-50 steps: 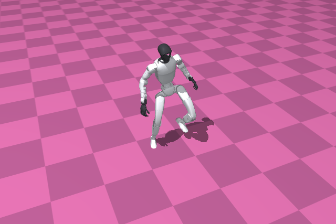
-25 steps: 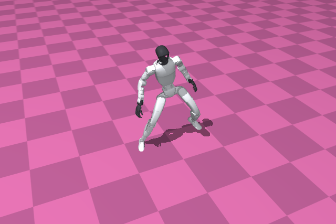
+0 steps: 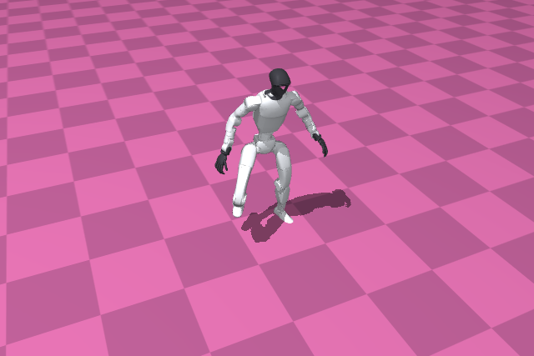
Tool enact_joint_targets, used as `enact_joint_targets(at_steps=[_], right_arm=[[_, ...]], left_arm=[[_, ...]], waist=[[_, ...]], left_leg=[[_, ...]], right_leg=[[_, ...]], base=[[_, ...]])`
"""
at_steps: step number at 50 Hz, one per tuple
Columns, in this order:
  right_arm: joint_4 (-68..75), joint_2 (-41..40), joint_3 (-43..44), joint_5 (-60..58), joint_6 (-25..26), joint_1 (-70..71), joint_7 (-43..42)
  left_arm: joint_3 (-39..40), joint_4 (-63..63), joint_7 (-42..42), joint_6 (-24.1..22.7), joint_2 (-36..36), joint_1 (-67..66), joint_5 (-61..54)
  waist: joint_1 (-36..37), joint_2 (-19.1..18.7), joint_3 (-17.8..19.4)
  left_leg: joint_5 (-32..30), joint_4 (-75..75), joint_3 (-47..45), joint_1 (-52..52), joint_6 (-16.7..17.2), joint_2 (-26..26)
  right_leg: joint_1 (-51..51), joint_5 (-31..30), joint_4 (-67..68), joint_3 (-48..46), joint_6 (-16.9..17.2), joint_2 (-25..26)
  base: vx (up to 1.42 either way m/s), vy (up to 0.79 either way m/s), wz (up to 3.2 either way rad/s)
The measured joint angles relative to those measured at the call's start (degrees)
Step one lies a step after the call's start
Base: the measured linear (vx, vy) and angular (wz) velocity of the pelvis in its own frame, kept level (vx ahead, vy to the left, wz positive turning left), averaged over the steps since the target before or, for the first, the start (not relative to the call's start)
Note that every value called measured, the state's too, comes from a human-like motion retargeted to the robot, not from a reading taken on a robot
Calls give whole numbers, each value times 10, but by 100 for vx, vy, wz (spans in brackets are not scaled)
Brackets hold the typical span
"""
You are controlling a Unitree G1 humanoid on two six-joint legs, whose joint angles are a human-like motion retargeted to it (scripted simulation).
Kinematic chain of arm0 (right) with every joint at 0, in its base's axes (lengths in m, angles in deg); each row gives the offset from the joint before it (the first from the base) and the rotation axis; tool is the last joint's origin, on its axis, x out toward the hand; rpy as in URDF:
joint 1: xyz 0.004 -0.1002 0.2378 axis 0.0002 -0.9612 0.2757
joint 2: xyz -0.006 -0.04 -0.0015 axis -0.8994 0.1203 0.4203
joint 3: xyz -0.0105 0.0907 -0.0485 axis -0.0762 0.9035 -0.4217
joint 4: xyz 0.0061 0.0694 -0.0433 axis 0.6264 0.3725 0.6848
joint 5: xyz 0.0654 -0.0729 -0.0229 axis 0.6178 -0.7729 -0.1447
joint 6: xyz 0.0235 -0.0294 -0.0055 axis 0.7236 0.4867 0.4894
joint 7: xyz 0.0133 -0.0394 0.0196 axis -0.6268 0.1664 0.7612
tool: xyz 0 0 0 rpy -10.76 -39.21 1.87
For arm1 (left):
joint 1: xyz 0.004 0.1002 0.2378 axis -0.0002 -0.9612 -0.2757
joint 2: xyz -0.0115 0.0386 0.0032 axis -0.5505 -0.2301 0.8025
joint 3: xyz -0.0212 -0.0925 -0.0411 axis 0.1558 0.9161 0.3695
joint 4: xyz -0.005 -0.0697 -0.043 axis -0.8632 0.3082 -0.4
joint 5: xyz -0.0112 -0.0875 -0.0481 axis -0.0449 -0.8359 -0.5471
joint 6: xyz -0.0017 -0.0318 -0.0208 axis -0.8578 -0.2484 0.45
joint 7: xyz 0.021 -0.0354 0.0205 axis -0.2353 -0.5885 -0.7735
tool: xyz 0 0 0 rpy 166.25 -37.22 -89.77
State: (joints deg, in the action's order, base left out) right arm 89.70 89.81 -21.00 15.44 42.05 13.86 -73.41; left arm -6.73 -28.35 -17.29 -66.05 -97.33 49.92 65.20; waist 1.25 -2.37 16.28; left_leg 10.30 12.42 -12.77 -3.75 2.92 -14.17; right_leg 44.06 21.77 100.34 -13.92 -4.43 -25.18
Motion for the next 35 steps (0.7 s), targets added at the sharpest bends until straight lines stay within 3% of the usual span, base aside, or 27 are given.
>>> enact_joint_targets(at_steps=[3, 5, 9, 13, 15, 17, 20, 23, 26, 30, 35], right_arm=[[-2, 25, -9, -1, -3, -1, 12], [-6, 40, -12, 0, -4, -4, 22], [-17, 61, -11, -4, 3, -16, 43], [-17, 71, -18, -23, 12, -21, 51], [-13, 74, -30, -34, 18, -17, 55], [-12, 79, -49, -46, 24, -11, 73], [-26, 92, -67, -64, 21, -5, 95], [-54, 112, -65, -61, 11, 10, 92], [-77, 129, -46, -38, 8, 19, 91], [-88, 140, -13, -14, 14, 12, 92], [-70, 142, -1, -31, 18, -23, 88]], left_arm=[[2, 1, -8, 1, 10, 3, 3], [-5, 4, -13, -1, 18, 1, 9], [-19, 16, -15, -7, 40, -6, 16], [-14, 31, -3, -20, 68, -18, 7], [-7, 36, 3, -23, 79, -27, 3], [3, 36, 2, -24, 92, -46, 8], [22, 29, -1, -28, 113, -92, 23], [29, 33, -8, -34, 128, -125, 42], [22, 51, -21, -32, 140, -140, 56], [14, 71, -24, -24, 141, -139, 59], [17, 68, -11, -21, 130, -139, 36]], waist=[[2, 0, -14], [-2, 1, -24], [-20, 3, -33], [-19, 14, -33], [0, 27, -28], [22, 45, -18], [43, 54, -7], [49, 65, -4], [34, 91, -10], [18, 129, -20], [26, 150, -34]], left_leg=[[3, -7, -13, -2, 0, 25], [4, -13, -16, 0, 3, 43], [7, -33, -8, 26, 16, 89], [22, -35, -8, 57, 32, 141], [19, 8, -16, 49, 38, 166], [-12, 142, -22, -9, 53, 176], [-38, 417, -34, -144, 101, 134], [31, 657, -66, -249, 119, 53], [74, 833, -79, -335, 121, 20], [98, 970, -67, -423, 121, 29], [94, 996, -26, -443, 121, -7]], right_leg=[[6, 2, -14, 0, -7, 33], [-11, -9, -70, 10, 7, 66], [-110, -46, -292, 55, 62, 127], [-264, -105, -592, 79, 134, 131], [-329, -75, -695, 78, 148, 116], [-359, -47, -731, 87, 130, 87], [-344, -41, -702, 118, 113, 56], [-326, -46, -695, 145, 129, 27], [-308, -63, -707, 163, 141, -33], [-286, -101, -731, 186, 168, -118], [-287, -134, -774, 194, 182, -172]], base=[[1, 26, -19], [5, 21, 8], [11, 17, 39], [14, 9, 23], [9, -1, -38], [2, -3, -65], [-1, 2, -61], [-1, 11, -36], [-5, 24, 27], [-5, 30, 46], [3, 21, 14]])
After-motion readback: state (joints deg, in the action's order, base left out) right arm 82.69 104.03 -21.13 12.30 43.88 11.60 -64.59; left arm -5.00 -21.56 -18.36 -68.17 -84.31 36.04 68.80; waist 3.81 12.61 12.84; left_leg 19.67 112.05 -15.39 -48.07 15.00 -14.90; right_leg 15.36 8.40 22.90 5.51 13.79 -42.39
